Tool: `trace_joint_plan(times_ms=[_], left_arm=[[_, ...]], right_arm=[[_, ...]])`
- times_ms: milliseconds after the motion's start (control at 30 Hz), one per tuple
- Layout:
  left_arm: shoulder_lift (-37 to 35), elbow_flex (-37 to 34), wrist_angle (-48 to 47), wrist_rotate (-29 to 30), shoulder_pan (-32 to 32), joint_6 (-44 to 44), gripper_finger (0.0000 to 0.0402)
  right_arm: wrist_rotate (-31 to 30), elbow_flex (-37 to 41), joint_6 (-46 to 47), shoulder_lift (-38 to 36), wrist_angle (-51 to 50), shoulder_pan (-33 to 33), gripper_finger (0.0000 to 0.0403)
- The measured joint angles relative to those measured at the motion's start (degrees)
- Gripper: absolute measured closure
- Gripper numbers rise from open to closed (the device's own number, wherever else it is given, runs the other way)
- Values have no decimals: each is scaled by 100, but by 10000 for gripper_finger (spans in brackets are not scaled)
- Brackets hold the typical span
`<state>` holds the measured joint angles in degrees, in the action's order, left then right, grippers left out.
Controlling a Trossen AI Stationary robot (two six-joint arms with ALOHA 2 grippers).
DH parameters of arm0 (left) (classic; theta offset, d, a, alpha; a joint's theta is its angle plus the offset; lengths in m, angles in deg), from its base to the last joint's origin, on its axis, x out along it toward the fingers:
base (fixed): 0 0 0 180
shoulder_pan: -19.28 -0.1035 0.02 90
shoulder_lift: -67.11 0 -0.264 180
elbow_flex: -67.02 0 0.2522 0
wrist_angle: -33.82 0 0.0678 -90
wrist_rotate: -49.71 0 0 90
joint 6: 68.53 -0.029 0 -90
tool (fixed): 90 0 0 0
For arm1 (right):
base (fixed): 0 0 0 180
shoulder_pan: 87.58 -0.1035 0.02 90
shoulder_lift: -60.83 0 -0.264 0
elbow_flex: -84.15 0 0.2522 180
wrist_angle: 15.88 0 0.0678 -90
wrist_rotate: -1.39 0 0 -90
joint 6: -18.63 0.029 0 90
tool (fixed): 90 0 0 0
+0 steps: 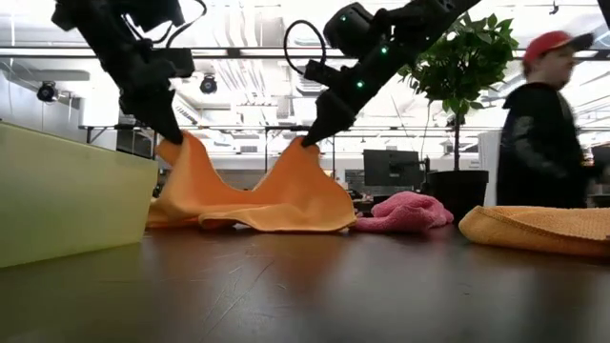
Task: Fold microfiber towels
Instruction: Fold the left orange microfiber towel
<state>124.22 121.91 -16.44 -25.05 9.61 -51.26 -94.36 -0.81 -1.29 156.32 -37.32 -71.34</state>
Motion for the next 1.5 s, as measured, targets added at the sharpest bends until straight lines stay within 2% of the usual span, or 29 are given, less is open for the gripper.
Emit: trace_joint_plan(times_ms=[67,533,1500], left_arm=[[5,-127,231,-3,0,5,401],[25,-317,754,-6,0,-209,401],[378,-327,979,-6,-2,-298,401]], right_arm=[[169,14,77,30,75,62,394],[172,197,190,98,76,119,394],[169,339,122,102,127,199,394]])
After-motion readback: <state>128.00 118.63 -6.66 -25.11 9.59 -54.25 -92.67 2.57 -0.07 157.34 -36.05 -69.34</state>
